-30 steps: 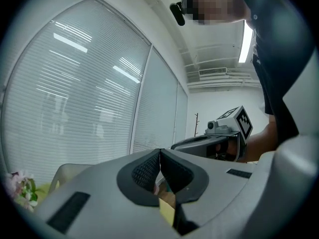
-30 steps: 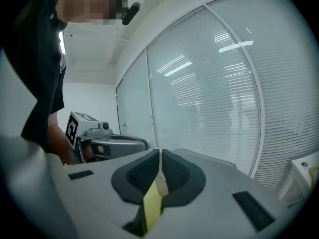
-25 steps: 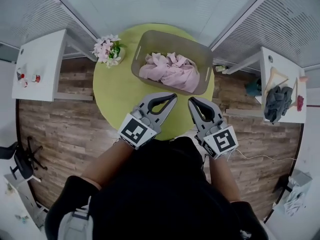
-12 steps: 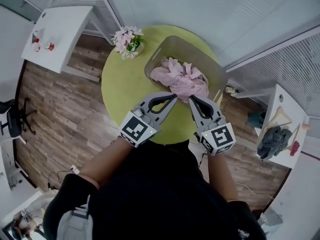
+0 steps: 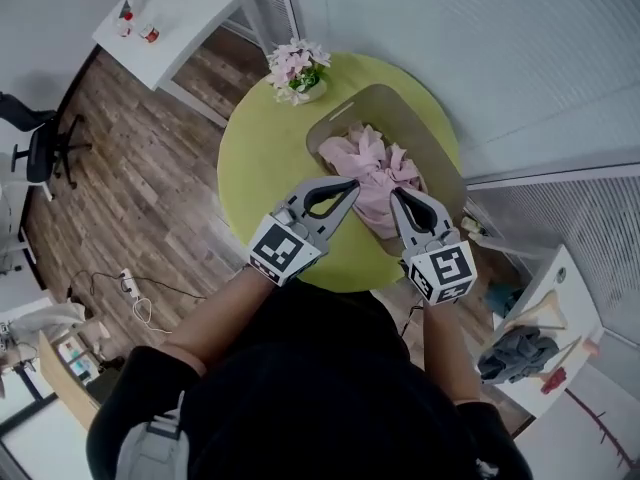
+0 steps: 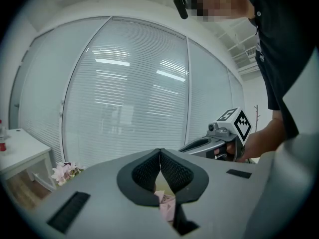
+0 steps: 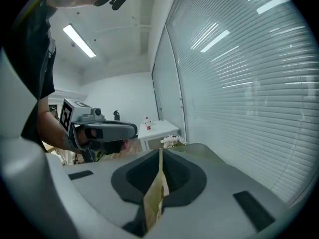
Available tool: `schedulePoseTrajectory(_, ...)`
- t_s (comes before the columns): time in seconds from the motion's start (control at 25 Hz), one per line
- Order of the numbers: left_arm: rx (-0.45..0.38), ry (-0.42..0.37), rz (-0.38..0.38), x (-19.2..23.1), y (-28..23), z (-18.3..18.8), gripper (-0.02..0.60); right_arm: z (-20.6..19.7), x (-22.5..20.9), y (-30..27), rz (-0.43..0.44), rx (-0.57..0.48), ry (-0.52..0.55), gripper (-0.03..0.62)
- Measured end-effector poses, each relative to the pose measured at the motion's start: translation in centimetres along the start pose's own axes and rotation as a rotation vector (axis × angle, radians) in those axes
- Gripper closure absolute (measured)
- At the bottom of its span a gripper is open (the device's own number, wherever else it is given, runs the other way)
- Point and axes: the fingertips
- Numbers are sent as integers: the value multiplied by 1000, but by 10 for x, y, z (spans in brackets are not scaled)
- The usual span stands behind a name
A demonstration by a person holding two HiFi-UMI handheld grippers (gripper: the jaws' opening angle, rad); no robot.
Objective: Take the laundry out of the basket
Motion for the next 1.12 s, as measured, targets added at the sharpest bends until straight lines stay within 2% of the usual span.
schedulePoseTrajectory(0.4, -24, 41, 230, 8, -8, -23, 571, -47, -24, -18, 160, 117, 46, 560)
schedulePoseTrajectory(0.68, -11, 46, 303, 20, -15, -50, 571, -95, -31, -51, 213, 251, 35, 555)
schedulePoseTrajectory(0.76, -3, 47, 310, 24, -15, -57, 571, -107, -28, -61, 225, 292, 27, 533)
schedulePoseTrajectory(0.96, 10, 46, 323, 40, -18, -67, 571, -133, -18, -89, 269, 397, 2, 433)
schedulePoseTrajectory(1.12, 4, 46, 316, 51, -22, -65, 571, -148, -19, -108, 259, 459, -12, 365)
Point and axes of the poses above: the fingertips, and each gripper's own axes: y backward along the fingers, x to its left, z out of its top, and after that the axes turned 7 degrees about y, right-handed
